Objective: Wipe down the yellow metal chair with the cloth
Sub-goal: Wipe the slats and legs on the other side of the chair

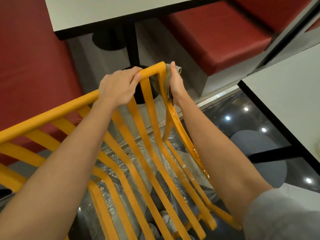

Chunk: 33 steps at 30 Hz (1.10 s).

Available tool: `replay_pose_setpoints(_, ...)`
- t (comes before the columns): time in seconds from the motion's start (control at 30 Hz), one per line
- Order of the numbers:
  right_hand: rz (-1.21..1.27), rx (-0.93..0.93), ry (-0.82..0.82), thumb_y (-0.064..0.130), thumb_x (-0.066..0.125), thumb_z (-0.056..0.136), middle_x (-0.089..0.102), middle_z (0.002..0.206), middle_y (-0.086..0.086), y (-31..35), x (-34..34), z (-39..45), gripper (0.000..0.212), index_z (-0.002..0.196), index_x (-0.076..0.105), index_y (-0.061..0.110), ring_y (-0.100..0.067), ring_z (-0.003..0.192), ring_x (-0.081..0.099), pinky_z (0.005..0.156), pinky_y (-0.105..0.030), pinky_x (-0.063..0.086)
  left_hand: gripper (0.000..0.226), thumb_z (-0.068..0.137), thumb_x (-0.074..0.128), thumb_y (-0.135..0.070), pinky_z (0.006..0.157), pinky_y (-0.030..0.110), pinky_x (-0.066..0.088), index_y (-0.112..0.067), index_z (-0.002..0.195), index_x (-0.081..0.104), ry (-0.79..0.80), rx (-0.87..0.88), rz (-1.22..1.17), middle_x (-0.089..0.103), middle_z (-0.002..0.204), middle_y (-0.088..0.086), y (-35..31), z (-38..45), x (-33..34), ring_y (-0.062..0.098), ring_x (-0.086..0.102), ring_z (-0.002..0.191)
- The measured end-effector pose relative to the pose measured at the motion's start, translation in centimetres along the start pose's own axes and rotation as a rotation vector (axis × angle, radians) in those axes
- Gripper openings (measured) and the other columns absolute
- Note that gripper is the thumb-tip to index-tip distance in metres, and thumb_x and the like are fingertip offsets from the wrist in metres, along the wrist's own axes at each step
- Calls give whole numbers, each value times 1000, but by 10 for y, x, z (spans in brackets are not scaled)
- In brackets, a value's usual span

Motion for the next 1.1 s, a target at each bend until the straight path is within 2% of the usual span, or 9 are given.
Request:
replay_pose_setpoints(0.13,125,-39,-75,56,29,103,48,146,-10,-23,-5,-8,64,148,40,13,-24,134,45,117,-43,34,41,106,21,-43,93,46,40,-34,137,46,10,5,-7,65,110,-2,6,1,5,25,59,110)
replay_pose_setpoints(0.3,-10,59,-128,71,26,92,50,142,-10,-37,-10,9,75,137,52,17,-29,133,45,115,-52,32,41,106,18,-43,118,54,13,-38,137,44,24,-46,-23,59,133,-6,9,2,10,21,43,137)
replay_pose_setpoints(0.37,7,-29,-167,76,28,87,50,145,-11,-5,0,14,82,145,45,19,-28,135,45,115,-51,33,41,106,18,-42,118,56,5,-38,137,44,22,-60,-11,59,132,-8,8,0,10,20,42,137)
replay_pose_setpoints(0.47,-61,-277,-228,62,27,99,60,120,9,12,14,-10,46,126,51,34,-6,117,53,109,-33,37,41,106,17,-42,117,57,2,-39,135,45,19,-70,3,62,126,-10,7,0,8,18,46,133)
replay_pose_setpoints(0.53,-160,-312,-292,59,27,101,59,110,8,-28,9,-29,40,121,50,33,-11,111,56,104,-33,41,40,106,17,-42,117,57,3,-39,134,45,21,-71,-4,64,121,-11,7,0,7,17,48,131)
replay_pose_setpoints(0.7,-270,-10,-340,64,13,99,36,153,-14,-55,2,-24,72,149,36,17,-38,145,24,119,-49,14,40,106,18,-39,117,53,8,-35,135,46,5,-71,-24,66,110,-10,3,-1,4,18,56,120)
replay_pose_setpoints(0.77,-255,-255,-340,69,13,95,32,157,-11,-8,19,-22,78,154,28,20,-31,147,25,121,-50,11,40,106,18,-40,116,52,12,-35,134,47,2,-73,-12,67,108,-9,4,-2,5,20,58,115)
replay_pose_setpoints(0.87,-395,-677,-304,44,32,103,14,165,-3,18,34,-41,64,158,11,18,-23,152,14,122,-49,7,40,106,18,-41,110,48,24,-35,135,46,-7,-58,-2,67,112,-7,3,-2,4,21,60,109)
replay_pose_setpoints(1.1,-832,-561,-194,46,29,105,-18,165,5,-86,-4,-52,69,156,-12,26,-14,151,-19,123,-53,4,41,106,20,-42,88,49,39,-27,135,44,87,-74,-58,61,106,1,-6,6,5,28,58,101)
Point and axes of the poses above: each hand's wrist, its own z-axis towards the middle knuckle, its own x-axis out of the palm, y = z × x, the point moved 8 cm from there along z, towards the middle knuckle
